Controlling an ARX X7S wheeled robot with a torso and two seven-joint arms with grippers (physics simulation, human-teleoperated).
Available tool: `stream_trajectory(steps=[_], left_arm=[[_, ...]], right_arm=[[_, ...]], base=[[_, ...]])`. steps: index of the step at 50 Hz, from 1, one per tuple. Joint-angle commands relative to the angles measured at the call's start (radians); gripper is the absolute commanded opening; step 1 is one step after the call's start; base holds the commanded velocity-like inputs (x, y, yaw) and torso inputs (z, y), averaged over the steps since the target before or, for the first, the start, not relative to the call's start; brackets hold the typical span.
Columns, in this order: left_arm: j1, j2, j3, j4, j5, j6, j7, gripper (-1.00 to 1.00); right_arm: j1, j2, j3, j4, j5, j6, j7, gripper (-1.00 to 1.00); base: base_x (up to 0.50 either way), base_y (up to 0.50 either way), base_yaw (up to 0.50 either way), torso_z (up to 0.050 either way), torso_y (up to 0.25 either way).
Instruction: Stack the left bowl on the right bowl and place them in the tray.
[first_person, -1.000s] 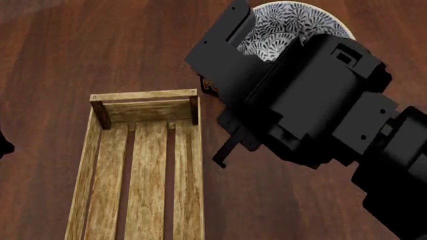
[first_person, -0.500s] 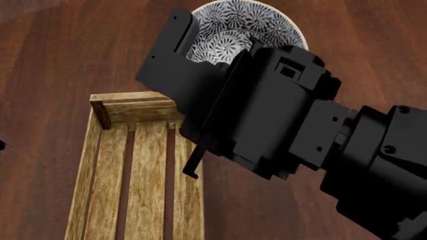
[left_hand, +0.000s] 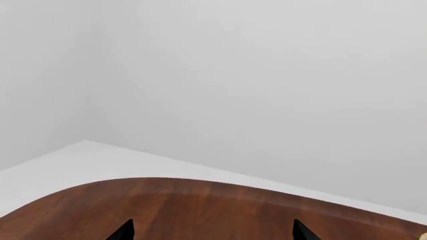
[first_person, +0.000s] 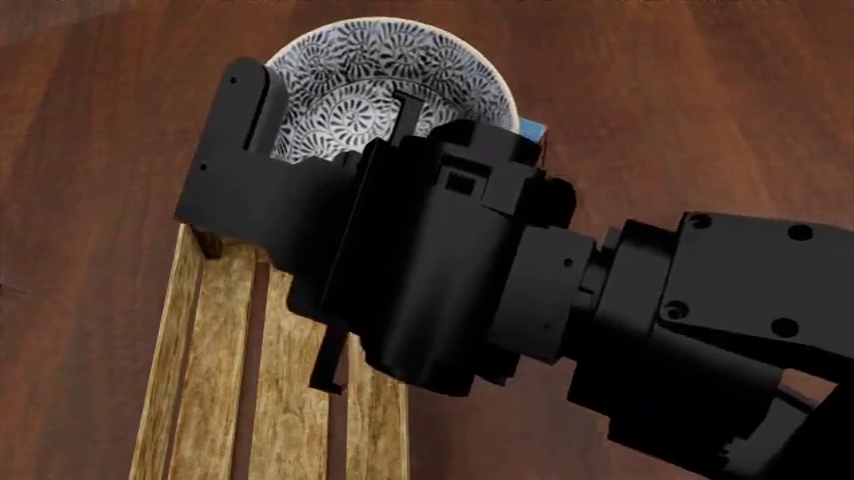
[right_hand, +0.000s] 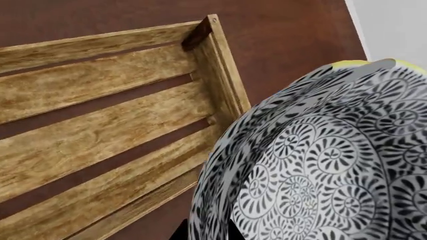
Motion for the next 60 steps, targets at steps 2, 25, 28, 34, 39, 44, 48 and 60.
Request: stream_trajectory(steps=[2, 25, 28, 34, 39, 44, 48, 60], left_arm=[[0.001, -0.003, -0.011, -0.006, -0.006, 0.007, 0.001, 1.00], [0.008, -0.008, -0.018, -0.002, -0.013, 0.016, 0.002, 1.00], [0.009, -0.009, -0.017, -0.004, -0.013, 0.020, 0.006, 1.00], [0.013, -0.006, -0.014, -0.025, 0.000, 0.042, 0.027, 1.00], [0.015, -0.005, -0.014, -0.033, 0.003, 0.050, 0.033, 1.00], [0.017, -0.005, -0.018, -0.036, 0.003, 0.055, 0.033, 1.00], [0.018, -0.006, -0.019, -0.032, 0.001, 0.054, 0.030, 1.00], [0.015, -0.006, -0.018, -0.036, 0.001, 0.055, 0.028, 1.00]], right_arm=[[0.013, -0.042, -0.022, -0.003, -0.079, -0.032, -0.034, -1.00], [-0.019, -0.144, -0.072, 0.088, -0.144, -0.129, -0.122, -1.00], [-0.027, -0.158, -0.077, 0.100, -0.150, -0.143, -0.134, -1.00], [-0.035, -0.177, -0.084, 0.137, -0.166, -0.168, -0.156, -1.00], [-0.045, -0.197, -0.095, 0.177, -0.180, -0.190, -0.184, -1.00], [-0.058, -0.214, -0.101, 0.212, -0.194, -0.209, -0.204, -1.00], [-0.067, -0.223, -0.103, 0.234, -0.205, -0.216, -0.222, -1.00], [-0.125, -0.227, -0.025, 0.232, -0.319, -0.165, -0.304, -1.00]], base=[[0.00, 0.00, 0.00, 0.000, 0.000], [0.00, 0.00, 0.00, 0.000, 0.001], [0.00, 0.00, 0.00, 0.003, 0.003], [0.00, 0.00, 0.00, 0.000, 0.000], [0.00, 0.00, 0.00, 0.000, 0.000], [0.00, 0.00, 0.00, 0.000, 0.002], [0.00, 0.00, 0.00, 0.000, 0.000], [0.00, 0.00, 0.00, 0.000, 0.001]])
